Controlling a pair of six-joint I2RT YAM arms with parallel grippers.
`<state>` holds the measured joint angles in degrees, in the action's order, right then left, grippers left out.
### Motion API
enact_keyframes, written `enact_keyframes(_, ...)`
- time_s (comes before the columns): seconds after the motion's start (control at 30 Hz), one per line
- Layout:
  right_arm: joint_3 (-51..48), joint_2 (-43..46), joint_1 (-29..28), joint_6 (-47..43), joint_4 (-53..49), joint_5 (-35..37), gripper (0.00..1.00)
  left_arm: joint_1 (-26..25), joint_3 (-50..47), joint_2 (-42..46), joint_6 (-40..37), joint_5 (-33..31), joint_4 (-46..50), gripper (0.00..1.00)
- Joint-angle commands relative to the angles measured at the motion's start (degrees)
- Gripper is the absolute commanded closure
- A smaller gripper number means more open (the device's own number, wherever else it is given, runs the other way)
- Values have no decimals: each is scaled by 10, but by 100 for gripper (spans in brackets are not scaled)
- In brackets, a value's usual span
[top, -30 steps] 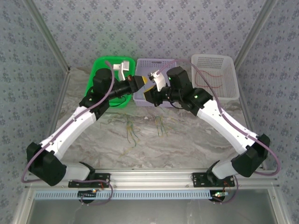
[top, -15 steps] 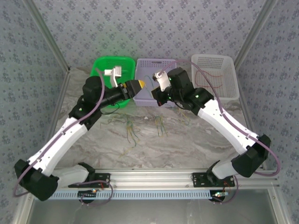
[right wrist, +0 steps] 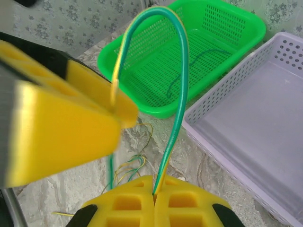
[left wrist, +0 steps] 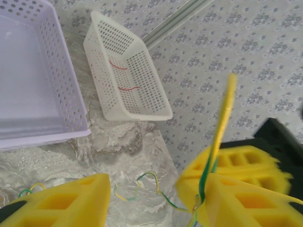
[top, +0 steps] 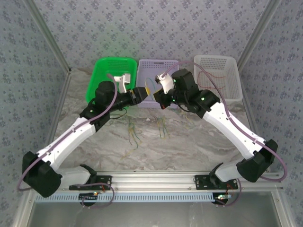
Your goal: Untangle the cables
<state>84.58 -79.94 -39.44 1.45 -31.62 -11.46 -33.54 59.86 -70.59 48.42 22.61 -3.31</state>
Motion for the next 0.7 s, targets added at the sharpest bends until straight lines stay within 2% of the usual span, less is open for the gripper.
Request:
enact_keyframes(0.0, 5, 18, -7, -7, -11, -16, 100, -3, 33, -14, -11, -5, -37, 49)
enact_keyframes(0.17, -2, 19, -8, -12, -13, -14, 100, -5, 42, -22, -11, 0, -41, 56)
enact_keyframes(0.37, -6, 15, -9, -19, -20, -3, 100, -6, 39, -7, -20, -3, -28, 57)
enact_keyframes(0.43, -6, 16, -8, -21, -20, -3, 100, -6, 50, -6, -33, -6, -1, 77)
enact_keyframes(0.47, -7, 18, -9, -22, -20, 0, 100, -6, 59, -7, -43, -13, 24, 92)
enact_keyframes(0.5, -8, 20, -10, -22, -20, 6, 100, -6, 70, -8, -55, -20, 50, 100)
enact_keyframes(0.57, -7, 25, -9, -31, -25, 28, 100, -6, 88, -6, -83, -37, 112, 100)
enact_keyframes(0.67, -4, 28, -11, -65, -53, 114, 100, -6, 124, 5, -145, -68, 228, 100)
